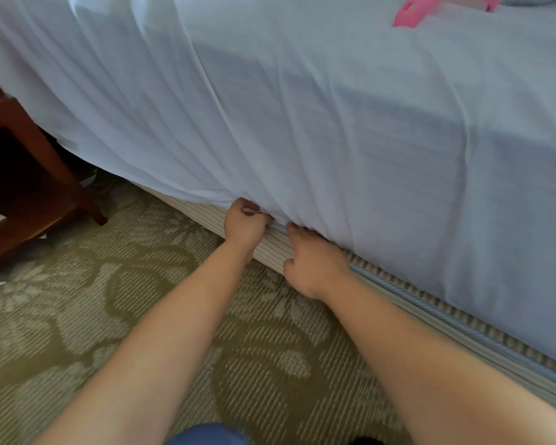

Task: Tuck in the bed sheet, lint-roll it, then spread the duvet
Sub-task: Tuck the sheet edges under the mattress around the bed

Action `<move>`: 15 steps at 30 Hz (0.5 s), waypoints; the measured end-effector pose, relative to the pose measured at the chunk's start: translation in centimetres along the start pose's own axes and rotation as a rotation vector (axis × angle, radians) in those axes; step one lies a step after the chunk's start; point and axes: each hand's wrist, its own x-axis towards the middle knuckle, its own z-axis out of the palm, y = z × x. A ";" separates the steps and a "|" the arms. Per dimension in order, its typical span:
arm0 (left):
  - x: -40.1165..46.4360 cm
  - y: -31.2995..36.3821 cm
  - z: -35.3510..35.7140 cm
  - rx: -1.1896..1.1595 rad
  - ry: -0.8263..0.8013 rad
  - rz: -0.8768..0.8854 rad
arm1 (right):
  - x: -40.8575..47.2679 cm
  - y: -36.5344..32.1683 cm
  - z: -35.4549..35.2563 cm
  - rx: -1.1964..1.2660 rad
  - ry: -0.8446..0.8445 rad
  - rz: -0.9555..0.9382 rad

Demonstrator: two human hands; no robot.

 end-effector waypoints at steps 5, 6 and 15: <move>-0.6 -0.3 -0.8 0.209 -0.016 0.159 | 2.0 -0.6 0.3 0.008 -0.119 0.104; -0.8 -0.3 -1.2 0.415 -0.001 0.245 | 2.2 -0.7 0.4 0.000 -0.129 0.120; 0.0 1.2 -5.9 1.406 -0.349 0.716 | -0.7 -2.1 1.2 -0.171 0.039 -0.083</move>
